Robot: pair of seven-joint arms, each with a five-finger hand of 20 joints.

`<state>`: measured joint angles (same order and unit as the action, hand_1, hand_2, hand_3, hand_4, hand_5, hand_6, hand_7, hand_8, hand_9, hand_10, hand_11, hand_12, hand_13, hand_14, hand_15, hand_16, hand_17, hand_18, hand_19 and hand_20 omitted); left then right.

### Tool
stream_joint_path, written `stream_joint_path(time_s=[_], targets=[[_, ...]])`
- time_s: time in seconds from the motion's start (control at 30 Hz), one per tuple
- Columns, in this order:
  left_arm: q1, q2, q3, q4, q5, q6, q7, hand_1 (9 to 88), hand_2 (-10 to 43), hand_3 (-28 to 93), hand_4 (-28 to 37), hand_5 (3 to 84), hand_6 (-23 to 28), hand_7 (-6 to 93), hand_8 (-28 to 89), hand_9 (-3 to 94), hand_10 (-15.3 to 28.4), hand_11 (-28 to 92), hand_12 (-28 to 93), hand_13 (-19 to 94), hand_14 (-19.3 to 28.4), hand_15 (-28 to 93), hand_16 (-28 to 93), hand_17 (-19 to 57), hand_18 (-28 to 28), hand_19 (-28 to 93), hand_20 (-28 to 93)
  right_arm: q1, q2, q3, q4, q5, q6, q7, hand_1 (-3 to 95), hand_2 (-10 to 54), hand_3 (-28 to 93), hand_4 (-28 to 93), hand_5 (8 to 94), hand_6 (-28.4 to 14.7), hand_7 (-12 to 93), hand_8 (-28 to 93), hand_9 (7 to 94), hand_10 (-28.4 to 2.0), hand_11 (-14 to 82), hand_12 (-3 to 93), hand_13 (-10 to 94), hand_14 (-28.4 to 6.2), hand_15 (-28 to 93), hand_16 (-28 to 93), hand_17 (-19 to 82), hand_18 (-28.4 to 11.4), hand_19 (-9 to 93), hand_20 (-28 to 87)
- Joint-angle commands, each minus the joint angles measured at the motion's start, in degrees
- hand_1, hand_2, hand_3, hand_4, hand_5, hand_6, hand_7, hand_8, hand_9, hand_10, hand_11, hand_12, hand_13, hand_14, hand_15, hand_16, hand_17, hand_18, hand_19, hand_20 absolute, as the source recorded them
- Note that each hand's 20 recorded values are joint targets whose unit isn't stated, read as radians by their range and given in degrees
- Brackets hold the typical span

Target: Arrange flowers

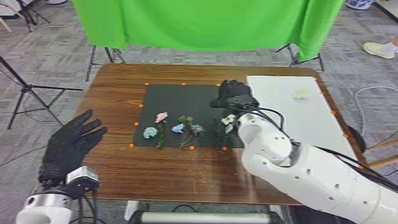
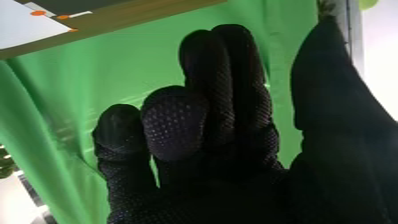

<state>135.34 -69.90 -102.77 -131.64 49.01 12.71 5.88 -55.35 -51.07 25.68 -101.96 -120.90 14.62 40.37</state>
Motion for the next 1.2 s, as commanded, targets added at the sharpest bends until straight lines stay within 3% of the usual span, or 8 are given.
stream_joint_path(time_s=[0.03, 0.33, 0.5, 0.7, 1.2], targets=[[0.8, 0.37, 0.24, -0.21, -0.03, 0.18, 0.44, 24.9, 5.4, 81, -20.5, 38.4, 10.5, 13.8, -10, 35.1, 19.8, 27, 9, 26, 26.4, 50, -10, -10.5, 23.3, 57, -2, 4.7, 7.7, 4.1, 3.6, 7.3, -3.8, -3.5, 31.6, -9.5, 87, -28, 67.0, -1.6, 32, -19, 71.4, -14.1, 37.2, 15.8, 68, -9.6, 79, 13, 33, -22.6, 93, 46], [0.8, 0.27, 0.46, -0.3, -0.1, 0.5, 0.48, 24.7, 5.5, 81, -20.6, 38.4, 10.5, 13.9, -10, 35.1, 19.8, 27, 9, 26, 26.4, 50, -10, -10.5, 23.3, 57, -2, 4.3, 11.3, 11.3, 9.6, 10.2, -16.0, -5.0, 27.6, -7.9, 91, -28, 52.7, -4.6, 23, -16, 56.1, -16.7, 23.2, 13.4, 62, -11.9, 80, 11, 31, -22.0, 93, 47], [0.5, 0.45, 0.5, -0.3, -0.16, 0.36, 0.36, 24.6, 5.7, 81, -20.7, 38.4, 10.5, 13.9, -10, 35.1, 19.9, 27, 9, 26, 26.4, 50, -10, -10.6, 23.3, 57, -2, 4.7, 11.0, 13.6, 13.1, 10.5, -20.9, -5.2, 27.0, -7.6, 91, -28, 49.1, -4.9, 20, -15, 51.8, -16.5, 18.2, 13.1, 63, -10.6, 81, 9, 30, -22.3, 93, 44], [0.1, 0.62, 0.68, -0.28, -0.24, 0.62, 0.61, 24.6, 5.8, 81, -20.8, 38.4, 10.5, 13.9, -10, 35.0, 19.9, 27, 9, 26, 26.5, 50, -10, -10.5, 23.3, 57, -2, 5.1, 10.3, 15.1, 15.8, 10.6, -24.8, -4.1, 26.3, -7.9, 92, -28, 44.2, -4.8, 19, -15, 46.7, -16.3, 14.9, 13.1, 65, -10.3, 85, 8, 29, -22.8, 93, 35], [-0.5, 0.46, 1.15, 0.15, -0.34, -0.02, 1.12, 24.6, 5.8, 81, -20.9, 38.3, 10.6, 13.9, -10, 34.9, 19.8, 27, 9, 26, 26.4, 50, -10, -10.5, 23.3, 57, -2, 4.8, 9.8, 17.1, 19.4, 13.4, -31.5, 1.4, 25.2, -7.9, 93, -28, 36.7, -4.0, 18, -15, 38.9, -17.1, 11.0, 12.9, 62, -11.0, 87, 7, 27, -23.1, 93, 29]])
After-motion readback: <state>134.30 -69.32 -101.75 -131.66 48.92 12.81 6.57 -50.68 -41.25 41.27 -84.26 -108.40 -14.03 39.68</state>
